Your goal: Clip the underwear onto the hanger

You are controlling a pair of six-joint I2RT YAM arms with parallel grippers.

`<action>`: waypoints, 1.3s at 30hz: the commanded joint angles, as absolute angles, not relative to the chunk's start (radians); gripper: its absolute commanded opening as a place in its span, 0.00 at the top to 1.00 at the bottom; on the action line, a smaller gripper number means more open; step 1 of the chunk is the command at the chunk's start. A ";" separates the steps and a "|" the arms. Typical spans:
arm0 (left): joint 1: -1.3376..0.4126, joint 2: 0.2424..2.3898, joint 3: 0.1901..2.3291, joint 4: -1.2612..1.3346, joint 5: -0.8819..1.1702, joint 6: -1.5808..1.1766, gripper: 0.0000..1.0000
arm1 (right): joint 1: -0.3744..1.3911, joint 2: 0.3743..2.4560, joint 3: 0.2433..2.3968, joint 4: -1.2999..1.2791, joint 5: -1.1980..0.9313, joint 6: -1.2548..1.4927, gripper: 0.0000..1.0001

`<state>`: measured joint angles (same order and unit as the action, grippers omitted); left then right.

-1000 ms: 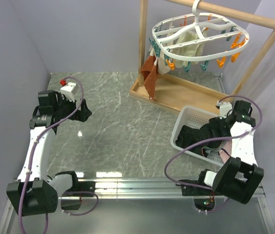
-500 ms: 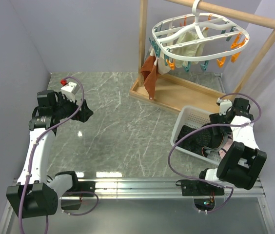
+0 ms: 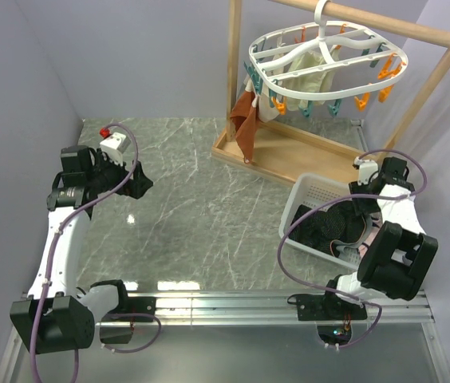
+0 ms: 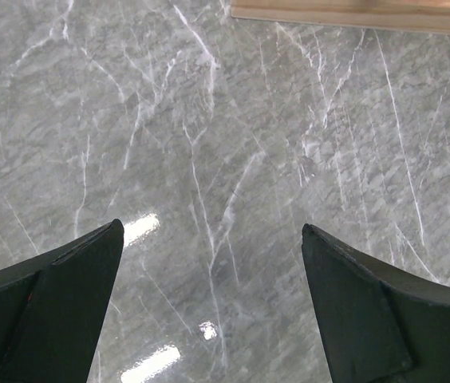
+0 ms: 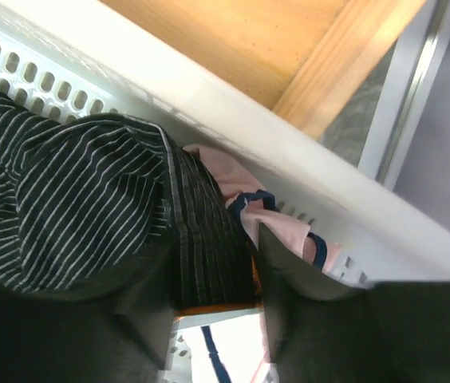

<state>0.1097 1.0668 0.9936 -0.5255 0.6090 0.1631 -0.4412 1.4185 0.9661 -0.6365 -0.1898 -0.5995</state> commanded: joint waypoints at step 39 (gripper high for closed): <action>0.107 1.000 1.144 -0.470 0.810 -0.162 0.02 | 0.116 1.043 1.810 -1.037 -0.805 -0.597 1.00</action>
